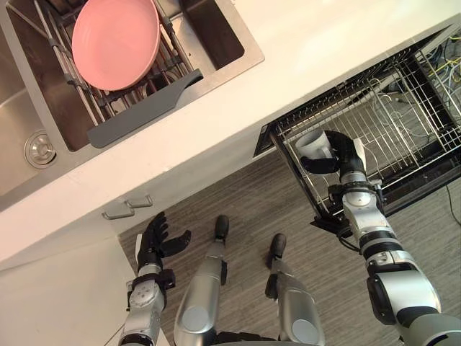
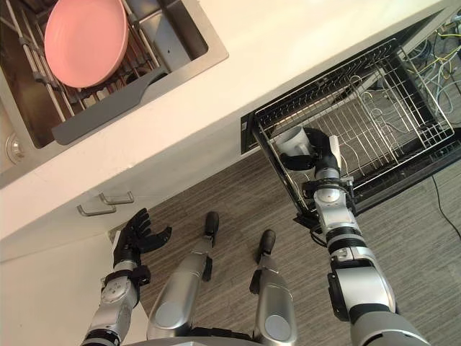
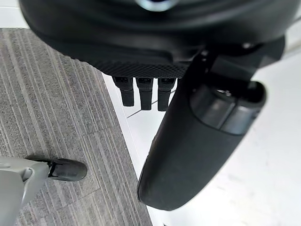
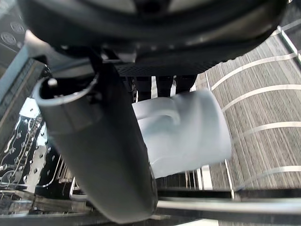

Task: Walk over to the sink, pick up the cup, carry it to the dishwasher, place the cup inside the dishwasher, then close the dishwasher door

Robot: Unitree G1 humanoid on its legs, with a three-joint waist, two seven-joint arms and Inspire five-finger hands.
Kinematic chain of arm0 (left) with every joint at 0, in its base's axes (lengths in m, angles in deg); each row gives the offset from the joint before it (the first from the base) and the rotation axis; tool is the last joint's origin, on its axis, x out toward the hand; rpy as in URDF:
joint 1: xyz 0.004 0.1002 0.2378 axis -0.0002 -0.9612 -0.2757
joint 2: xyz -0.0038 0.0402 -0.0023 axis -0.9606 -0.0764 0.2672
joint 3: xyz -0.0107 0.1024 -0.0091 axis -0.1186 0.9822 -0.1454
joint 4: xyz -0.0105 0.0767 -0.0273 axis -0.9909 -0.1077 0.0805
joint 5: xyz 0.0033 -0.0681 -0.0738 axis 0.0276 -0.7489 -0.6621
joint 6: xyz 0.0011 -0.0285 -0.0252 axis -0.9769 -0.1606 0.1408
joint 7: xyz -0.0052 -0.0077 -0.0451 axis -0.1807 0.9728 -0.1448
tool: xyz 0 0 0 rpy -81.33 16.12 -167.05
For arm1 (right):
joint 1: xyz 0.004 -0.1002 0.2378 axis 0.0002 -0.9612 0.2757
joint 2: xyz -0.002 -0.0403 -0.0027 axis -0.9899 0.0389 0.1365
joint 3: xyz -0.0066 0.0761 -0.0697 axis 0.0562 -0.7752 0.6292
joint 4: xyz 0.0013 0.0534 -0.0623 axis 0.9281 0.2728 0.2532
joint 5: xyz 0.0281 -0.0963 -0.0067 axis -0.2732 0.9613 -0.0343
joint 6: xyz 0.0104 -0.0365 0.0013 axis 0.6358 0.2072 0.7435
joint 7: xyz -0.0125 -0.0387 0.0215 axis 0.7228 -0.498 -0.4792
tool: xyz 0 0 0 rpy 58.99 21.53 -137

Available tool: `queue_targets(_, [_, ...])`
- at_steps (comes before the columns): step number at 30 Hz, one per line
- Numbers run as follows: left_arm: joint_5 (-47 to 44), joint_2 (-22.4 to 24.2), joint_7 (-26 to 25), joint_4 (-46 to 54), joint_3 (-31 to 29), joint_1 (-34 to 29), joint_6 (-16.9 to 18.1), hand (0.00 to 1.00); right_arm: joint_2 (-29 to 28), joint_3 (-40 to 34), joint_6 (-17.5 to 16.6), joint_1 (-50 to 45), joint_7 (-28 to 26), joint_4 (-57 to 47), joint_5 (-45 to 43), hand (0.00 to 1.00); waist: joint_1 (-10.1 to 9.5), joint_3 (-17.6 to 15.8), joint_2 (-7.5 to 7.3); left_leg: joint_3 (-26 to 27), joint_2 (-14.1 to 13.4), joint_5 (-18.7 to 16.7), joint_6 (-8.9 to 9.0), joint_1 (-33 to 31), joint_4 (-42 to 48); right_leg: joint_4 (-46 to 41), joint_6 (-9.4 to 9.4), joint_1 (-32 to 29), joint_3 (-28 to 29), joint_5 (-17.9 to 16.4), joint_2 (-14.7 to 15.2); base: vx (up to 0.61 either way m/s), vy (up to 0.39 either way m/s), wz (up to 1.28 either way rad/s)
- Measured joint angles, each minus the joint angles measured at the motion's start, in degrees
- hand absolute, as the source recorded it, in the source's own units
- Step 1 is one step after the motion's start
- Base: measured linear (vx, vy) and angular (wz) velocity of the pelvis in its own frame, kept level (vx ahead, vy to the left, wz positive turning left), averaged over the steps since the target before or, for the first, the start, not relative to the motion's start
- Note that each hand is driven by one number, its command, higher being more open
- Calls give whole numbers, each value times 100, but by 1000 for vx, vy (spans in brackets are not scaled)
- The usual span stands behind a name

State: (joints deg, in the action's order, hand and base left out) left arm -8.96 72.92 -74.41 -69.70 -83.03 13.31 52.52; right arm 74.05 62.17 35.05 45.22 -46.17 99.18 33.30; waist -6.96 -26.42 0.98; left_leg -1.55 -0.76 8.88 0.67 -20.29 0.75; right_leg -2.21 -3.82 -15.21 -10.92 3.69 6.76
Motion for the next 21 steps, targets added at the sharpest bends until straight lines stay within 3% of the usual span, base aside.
queue_targets(6, [-20, 43, -13, 27, -192, 68, 0, 90, -324, -284, 1, -140, 82, -155, -43, 90, -4, -6, -9, -45, -39, 136, 31, 186, -276, -85, 44, 33, -33, -71, -32, 5, -8, 2])
queue_targets(12, [-111, 183, -89, 82, -589, 23, -11, 90, -715, -553, 2, -1340, 103, -1597, -101, 90, 4, -37, -105, -73, -84, 125, 54, 603, -475, -95, 58, 370, -85, -202, -70, 43, -16, 3])
queue_targets(15, [-109, 185, -61, 220, -661, -135, -46, 90, -898, -593, -1, -1988, 86, -2335, -101, 90, 38, 0, -215, -70, -100, 58, 92, 767, -477, -96, 55, 534, -89, -280, -85, 69, -18, 0])
queue_targets(21, [-91, 184, 74, 180, -856, -600, -205, 90, -1437, -775, -6, -3380, -87, -3730, -83, 90, 220, 285, -623, -75, -98, -163, 167, 1195, -422, -99, 65, 1013, -148, -522, -103, 104, -30, 4])
